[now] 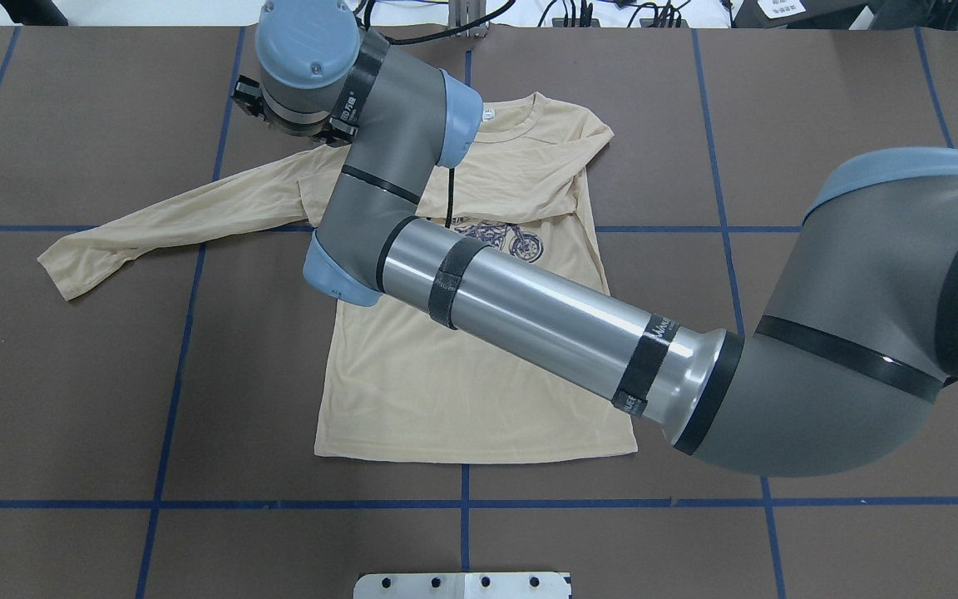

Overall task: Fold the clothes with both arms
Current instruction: 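Carry the cuff with the right gripper across the shirt toward the collar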

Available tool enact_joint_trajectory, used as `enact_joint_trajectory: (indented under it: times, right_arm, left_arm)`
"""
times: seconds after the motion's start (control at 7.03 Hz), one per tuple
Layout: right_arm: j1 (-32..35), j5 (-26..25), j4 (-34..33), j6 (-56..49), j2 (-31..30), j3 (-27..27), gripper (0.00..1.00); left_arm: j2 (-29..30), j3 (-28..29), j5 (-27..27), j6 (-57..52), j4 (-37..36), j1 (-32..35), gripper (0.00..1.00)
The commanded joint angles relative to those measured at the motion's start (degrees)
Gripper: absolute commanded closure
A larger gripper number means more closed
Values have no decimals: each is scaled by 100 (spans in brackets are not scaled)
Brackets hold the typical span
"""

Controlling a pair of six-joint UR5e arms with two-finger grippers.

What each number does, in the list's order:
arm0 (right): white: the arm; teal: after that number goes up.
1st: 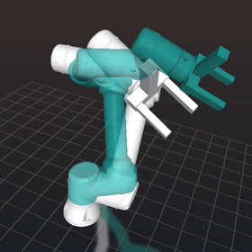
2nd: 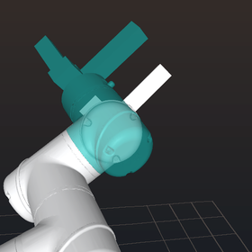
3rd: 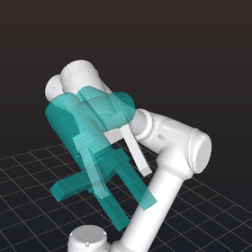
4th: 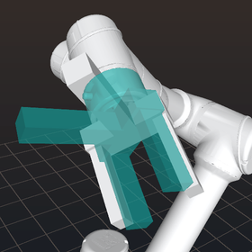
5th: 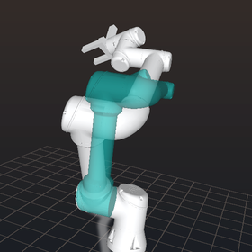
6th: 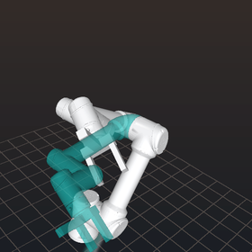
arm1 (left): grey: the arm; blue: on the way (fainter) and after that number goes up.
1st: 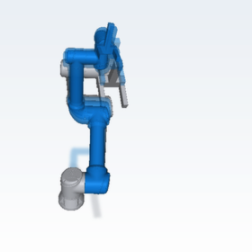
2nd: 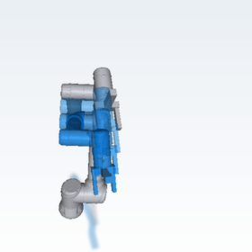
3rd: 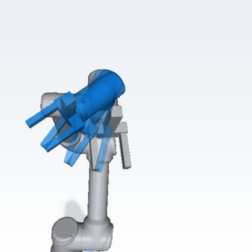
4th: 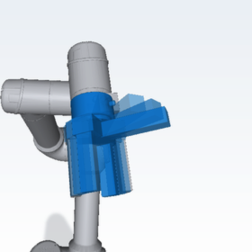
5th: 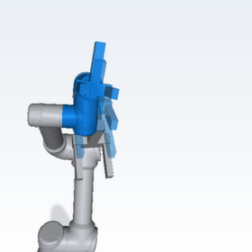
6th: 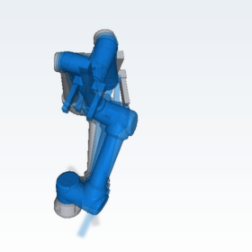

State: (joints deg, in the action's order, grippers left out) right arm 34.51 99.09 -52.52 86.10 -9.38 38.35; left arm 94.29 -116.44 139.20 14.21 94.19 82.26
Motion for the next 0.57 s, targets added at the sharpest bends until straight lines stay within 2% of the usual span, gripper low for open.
enact_joint_trajectory:
  times: [0.0,0.14,0.28,0.43]
  right_arm:
    - [29,57,23,134,94,-74,1]
    - [177,432,-265,117,-80,162,1]
    - [353,792,-946,-118,-978,1443,1]
    - [589,1309,-1292,-460,-2048,2665,1]
  left_arm:
    - [2,260,-33,928,620,-489,0]
    - [2,724,-86,1292,1418,-648,0]
    - [2,1329,-199,1321,2201,-781,0]
    - [2,1831,-209,1400,2687,-808,1]
